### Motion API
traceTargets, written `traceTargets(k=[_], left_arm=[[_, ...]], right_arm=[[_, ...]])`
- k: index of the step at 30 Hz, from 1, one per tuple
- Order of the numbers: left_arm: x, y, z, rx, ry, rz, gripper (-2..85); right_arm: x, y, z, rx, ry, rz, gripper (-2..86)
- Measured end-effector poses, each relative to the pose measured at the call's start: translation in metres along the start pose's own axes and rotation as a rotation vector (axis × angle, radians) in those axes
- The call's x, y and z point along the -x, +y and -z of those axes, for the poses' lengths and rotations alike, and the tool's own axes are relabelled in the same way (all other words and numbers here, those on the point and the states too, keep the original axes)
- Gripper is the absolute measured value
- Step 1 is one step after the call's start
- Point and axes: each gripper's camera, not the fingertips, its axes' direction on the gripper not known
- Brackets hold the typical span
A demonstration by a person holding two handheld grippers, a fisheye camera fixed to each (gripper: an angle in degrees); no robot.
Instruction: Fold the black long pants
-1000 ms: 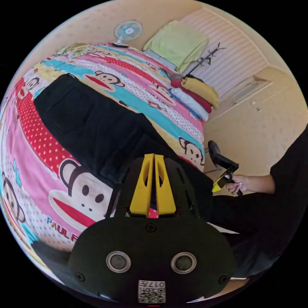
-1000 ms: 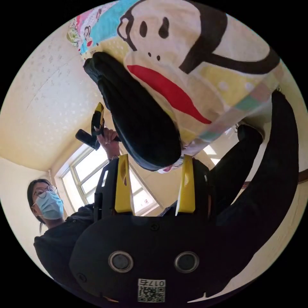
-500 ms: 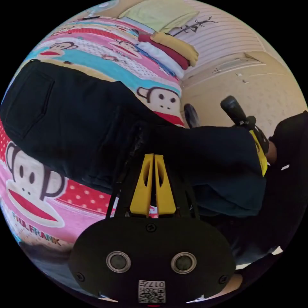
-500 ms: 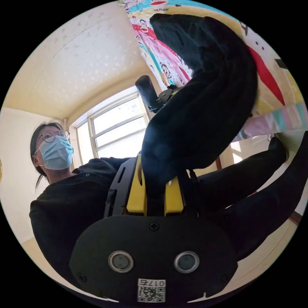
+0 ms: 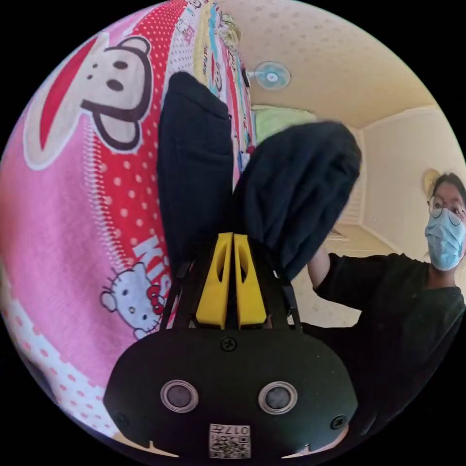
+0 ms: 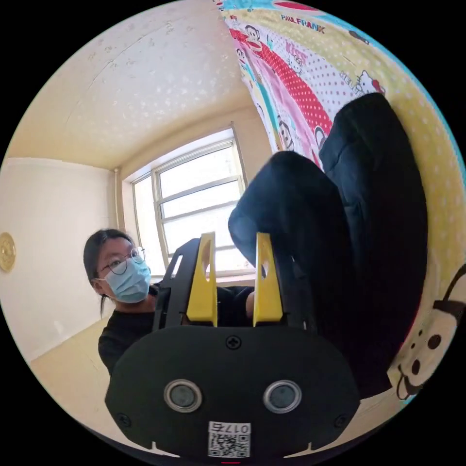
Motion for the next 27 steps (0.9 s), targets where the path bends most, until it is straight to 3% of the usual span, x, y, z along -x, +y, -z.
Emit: traceTargets(k=[3,5,7,9,11,17,20,23,27], left_arm=[[-0.004,0.000,0.029,-0.070,-0.116,0.021,3.2],[0.001,0.001,0.040,-0.090,-0.129,0.063,10.2],[0.009,0.002,0.044,-0.104,-0.089,0.089,17.2],[0.022,0.003,0.041,-0.128,0.008,0.108,19.3],[0.031,0.004,0.040,-0.170,0.101,0.107,20.1],[0.059,0.018,0.060,-0.301,0.319,0.137,23.3],[0.050,0.004,0.054,-0.164,0.195,0.111,24.5],[0.040,-0.022,0.003,0.089,0.216,0.096,26.0],[0.028,-0.032,-0.013,0.114,0.076,0.183,22.9]], right_arm=[[0.021,-0.008,0.003,-0.011,0.118,0.059,14.7],[0.036,0.012,0.002,-0.044,0.249,0.103,17.6],[0.041,0.039,0.000,-0.066,0.414,0.107,20.7],[0.027,0.074,-0.005,-0.090,0.639,0.070,24.7],[0.009,0.095,-0.009,-0.086,0.727,0.034,27.1],[-0.034,0.128,-0.010,-0.080,0.672,-0.009,30.2],[-0.035,0.135,-0.008,-0.052,0.610,-0.021,29.4],[-0.035,0.142,-0.010,-0.041,0.624,-0.024,27.7],[-0.040,0.156,-0.007,-0.063,0.543,-0.106,22.2]])
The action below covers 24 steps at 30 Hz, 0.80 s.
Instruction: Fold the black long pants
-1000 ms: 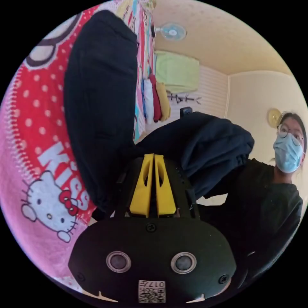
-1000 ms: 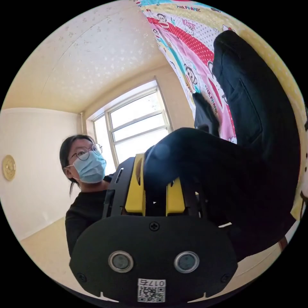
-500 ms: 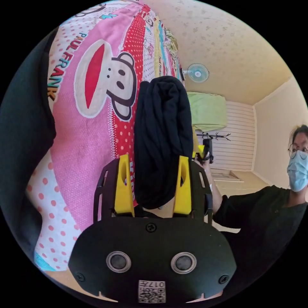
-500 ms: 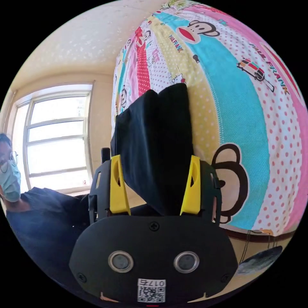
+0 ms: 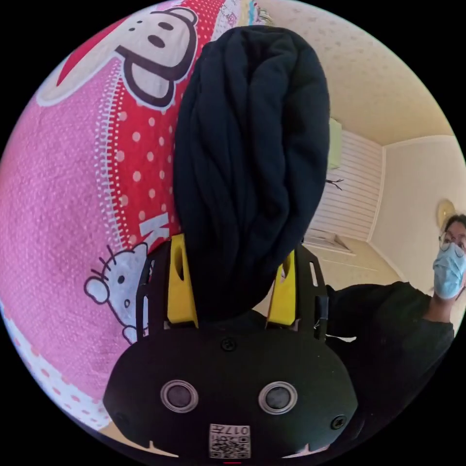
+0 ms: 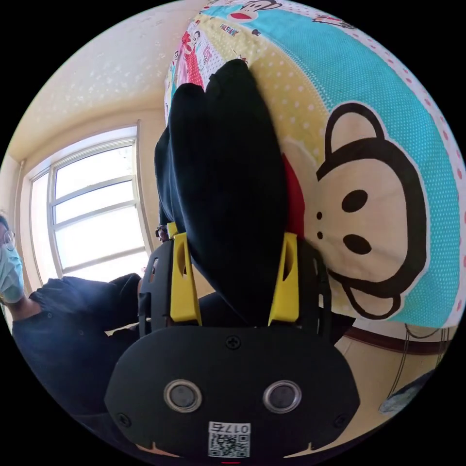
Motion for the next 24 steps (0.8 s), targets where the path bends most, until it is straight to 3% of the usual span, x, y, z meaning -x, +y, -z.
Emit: traceTargets(k=[2,7,11,19,24], left_arm=[[-0.014,0.003,-0.004,0.053,-0.018,-0.001,20.5],[-0.059,0.032,0.005,0.116,0.209,0.035,16.1],[-0.158,0.033,-0.004,0.072,0.310,-0.019,15.9],[-0.398,-0.061,-0.088,-0.016,0.374,-0.324,15.8],[-0.587,-0.146,-0.199,0.016,0.343,-0.684,16.0]], right_arm=[[-0.004,0.004,0.002,0.048,-0.128,-0.047,18.7],[0.019,0.034,0.024,0.217,-0.399,-0.013,14.7],[0.065,0.051,0.118,0.197,-0.544,0.115,12.7],[0.158,0.047,0.386,0.070,-0.502,0.456,11.4],[0.214,0.079,0.603,-0.102,-0.253,0.744,12.0]])
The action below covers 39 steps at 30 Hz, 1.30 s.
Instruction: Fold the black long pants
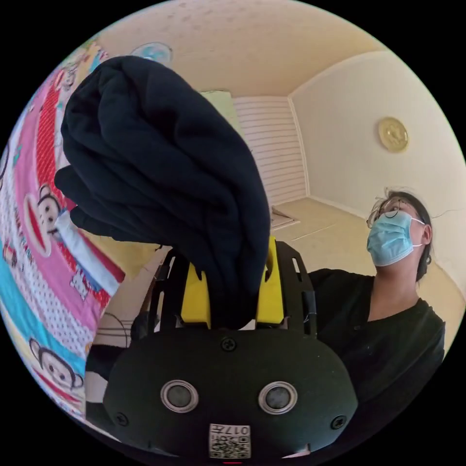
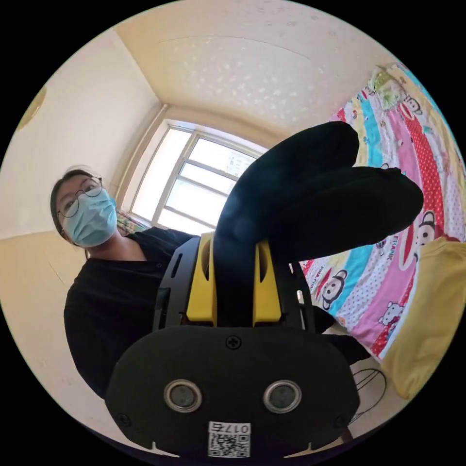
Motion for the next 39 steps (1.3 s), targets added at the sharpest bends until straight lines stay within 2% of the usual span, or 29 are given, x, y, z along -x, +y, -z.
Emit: traceTargets(k=[4,7,9,10,12,13,14,16,19,22,25,27,28,30,32,34,36,37,39], left_arm=[[0.015,-0.076,-0.114,0.096,-0.029,-0.061,16.1],[0.070,-0.098,-0.208,0.144,-0.097,0.005,16.1],[0.142,-0.094,-0.280,0.240,-0.209,0.170,16.2],[0.163,-0.090,-0.297,0.273,-0.252,0.236,16.3],[0.242,-0.059,-0.353,0.457,-0.480,0.537,16.4],[0.254,-0.051,-0.361,0.481,-0.509,0.589,16.3],[0.262,-0.043,-0.367,0.470,-0.536,0.600,15.6],[0.254,-0.040,-0.372,0.480,-0.545,0.571,14.3],[0.217,-0.041,-0.359,0.525,-0.564,0.451,13.4],[0.170,-0.028,-0.306,0.519,-0.510,0.381,10.2],[0.110,-0.002,-0.222,0.535,-0.624,0.301,7.0],[0.058,0.026,-0.130,0.459,-0.811,0.275,4.3],[0.047,0.035,-0.106,0.433,-0.855,0.283,3.9],[-0.002,0.078,-0.002,0.294,-1.028,0.351,2.4],[-0.036,0.118,0.071,0.177,-1.162,0.416,1.9],[-0.065,0.165,0.138,0.070,-1.296,0.483,1.9],[-0.090,0.236,0.218,-0.056,-1.427,0.613,2.4],[-0.095,0.253,0.236,-0.087,-1.443,0.644,2.6],[-0.110,0.325,0.309,-0.227,-1.468,0.764,4.3]], right_arm=[[0.030,0.000,0.107,0.016,0.247,0.012,12.9],[-0.007,0.035,0.177,-0.039,0.364,-0.161,13.5],[-0.066,0.082,0.214,-0.107,0.479,-0.406,14.1],[-0.083,0.096,0.218,-0.114,0.534,-0.471,14.4],[-0.156,0.150,0.221,-0.139,0.771,-0.851,15.5],[-0.171,0.160,0.215,-0.131,0.845,-0.932,15.9],[-0.186,0.172,0.201,-0.163,0.923,-0.959,16.4],[-0.187,0.172,0.187,-0.227,0.950,-0.981,16.9],[-0.171,0.148,0.168,-0.186,1.047,-0.957,17.1],[-0.163,0.124,0.156,-0.157,1.089,-0.979,17.1],[-0.127,0.088,0.144,-0.118,1.205,-1.012,17.3],[-0.066,0.051,0.114,-0.146,1.400,-0.877,17.6],[-0.050,0.042,0.102,-0.154,1.436,-0.828,17.6],[0.005,0.003,0.040,-0.145,1.533,-0.622,17.4],[0.029,-0.027,-0.020,-0.096,1.553,-0.499,17.2],[0.038,-0.058,-0.090,-0.015,1.512,-0.408,17.0],[0.031,-0.098,-0.188,0.074,1.350,-0.306,16.3],[0.026,-0.108,-0.213,0.096,1.303,-0.291,15.8],[0.004,-0.152,-0.319,0.232,1.082,-0.271,14.6]])
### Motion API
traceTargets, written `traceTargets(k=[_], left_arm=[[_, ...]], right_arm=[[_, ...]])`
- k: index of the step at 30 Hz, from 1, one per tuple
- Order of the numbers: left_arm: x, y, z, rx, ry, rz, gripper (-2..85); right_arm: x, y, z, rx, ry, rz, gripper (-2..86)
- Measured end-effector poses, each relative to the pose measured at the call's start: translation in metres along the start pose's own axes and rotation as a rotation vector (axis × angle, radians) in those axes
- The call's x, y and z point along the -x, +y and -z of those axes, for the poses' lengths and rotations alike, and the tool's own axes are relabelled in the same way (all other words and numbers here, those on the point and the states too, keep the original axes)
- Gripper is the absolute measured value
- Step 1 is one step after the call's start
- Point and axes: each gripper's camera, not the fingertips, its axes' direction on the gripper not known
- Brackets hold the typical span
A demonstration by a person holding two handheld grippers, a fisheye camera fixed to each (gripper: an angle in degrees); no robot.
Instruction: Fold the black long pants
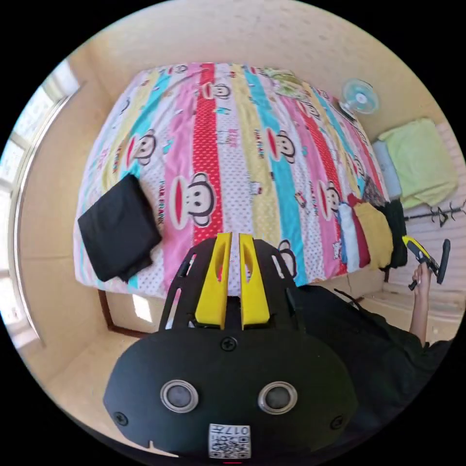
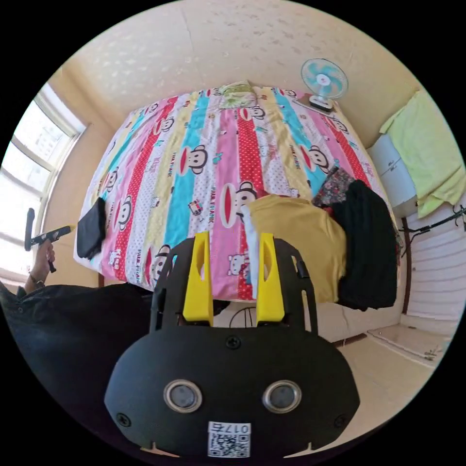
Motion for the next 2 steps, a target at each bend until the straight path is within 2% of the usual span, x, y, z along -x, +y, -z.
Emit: traceTargets(k=[2], left_arm=[[0.071,0.012,-0.001,-0.026,-0.024,0.111,5.6]], right_arm=[[0.073,-0.038,-0.029,0.042,-0.094,0.103,14.3]])
